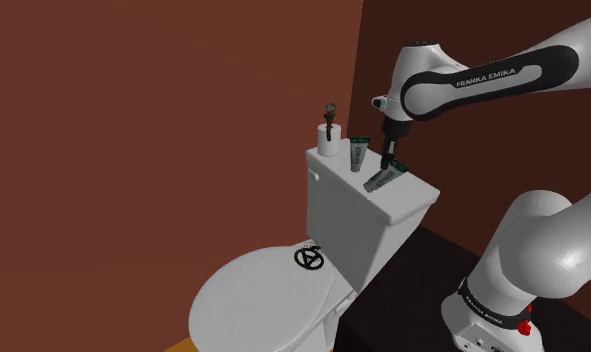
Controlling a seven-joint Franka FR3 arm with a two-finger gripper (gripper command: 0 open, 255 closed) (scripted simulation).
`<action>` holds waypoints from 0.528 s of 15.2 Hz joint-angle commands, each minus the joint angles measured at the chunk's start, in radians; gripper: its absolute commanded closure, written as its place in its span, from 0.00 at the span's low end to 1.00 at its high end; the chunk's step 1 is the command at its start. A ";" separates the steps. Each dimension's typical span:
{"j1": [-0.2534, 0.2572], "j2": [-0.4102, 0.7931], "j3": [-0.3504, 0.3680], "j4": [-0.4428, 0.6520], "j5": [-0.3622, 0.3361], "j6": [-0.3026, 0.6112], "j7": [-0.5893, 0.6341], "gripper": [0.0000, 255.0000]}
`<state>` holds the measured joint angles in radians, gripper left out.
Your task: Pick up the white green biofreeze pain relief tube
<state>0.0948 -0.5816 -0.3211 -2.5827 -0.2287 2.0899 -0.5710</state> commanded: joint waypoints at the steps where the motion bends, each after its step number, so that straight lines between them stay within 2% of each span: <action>1: 0.001 -0.009 0.005 0.020 0.004 -0.030 0.000 1.00; 8: 0.006 -0.031 0.021 0.099 0.016 -0.131 -0.004 1.00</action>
<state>0.1019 -0.6037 -0.3016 -2.4922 -0.2129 1.9771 -0.5728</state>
